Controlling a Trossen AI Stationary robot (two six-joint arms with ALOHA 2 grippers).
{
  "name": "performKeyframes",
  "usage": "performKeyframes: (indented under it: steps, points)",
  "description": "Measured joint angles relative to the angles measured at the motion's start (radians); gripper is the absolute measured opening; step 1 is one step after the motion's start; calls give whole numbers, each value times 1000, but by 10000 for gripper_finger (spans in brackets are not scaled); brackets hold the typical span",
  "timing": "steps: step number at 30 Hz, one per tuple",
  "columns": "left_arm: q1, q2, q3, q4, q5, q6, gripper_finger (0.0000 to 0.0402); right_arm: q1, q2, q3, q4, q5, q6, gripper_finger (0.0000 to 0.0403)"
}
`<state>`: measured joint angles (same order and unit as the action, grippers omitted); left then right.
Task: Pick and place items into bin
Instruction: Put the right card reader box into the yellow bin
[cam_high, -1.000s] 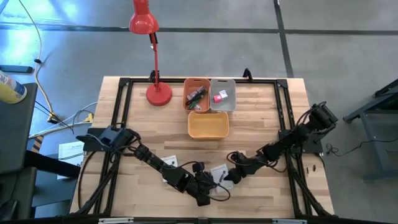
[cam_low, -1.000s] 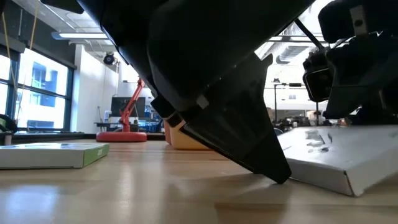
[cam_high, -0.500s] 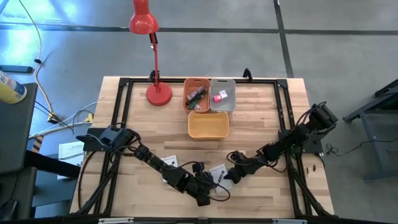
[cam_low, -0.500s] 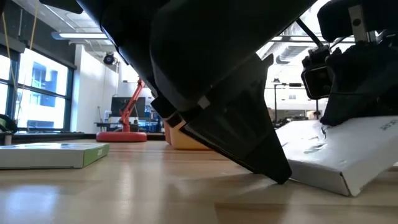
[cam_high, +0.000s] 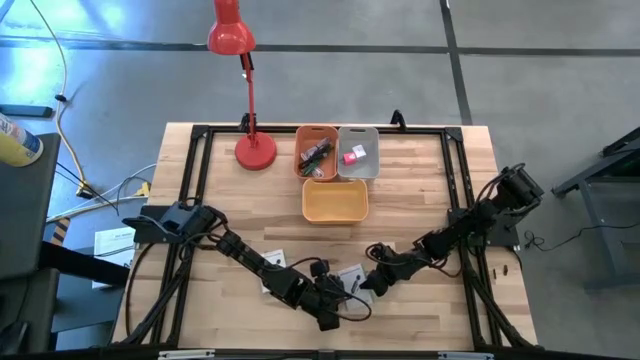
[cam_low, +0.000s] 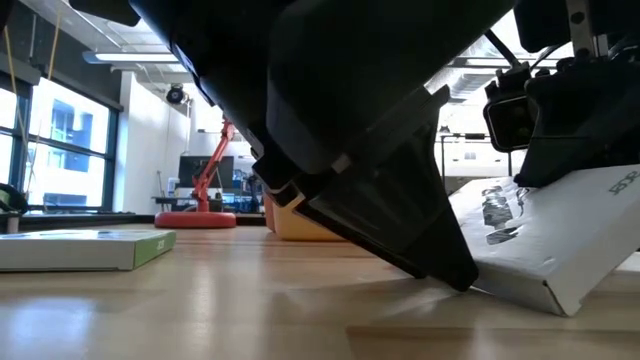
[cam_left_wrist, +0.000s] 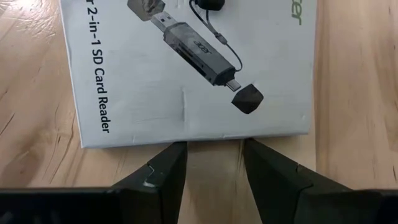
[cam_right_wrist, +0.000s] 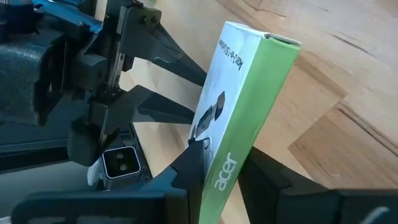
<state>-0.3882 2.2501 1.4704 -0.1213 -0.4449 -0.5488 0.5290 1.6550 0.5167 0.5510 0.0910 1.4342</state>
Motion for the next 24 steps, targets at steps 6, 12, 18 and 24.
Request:
performKeyframes:
  steps: [6,12,18,24]
  points:
    - [0,0,0,8,-4,2,150,0,0,0,0,1,-1,83]
    - [2,0,0,13,-13,2,149,0,0,0,0,6,-3,83]
    - [3,0,0,20,-31,10,149,-1,0,0,0,8,-4,83]
    - [4,0,0,22,-35,21,149,-1,0,0,-8,8,-6,76]
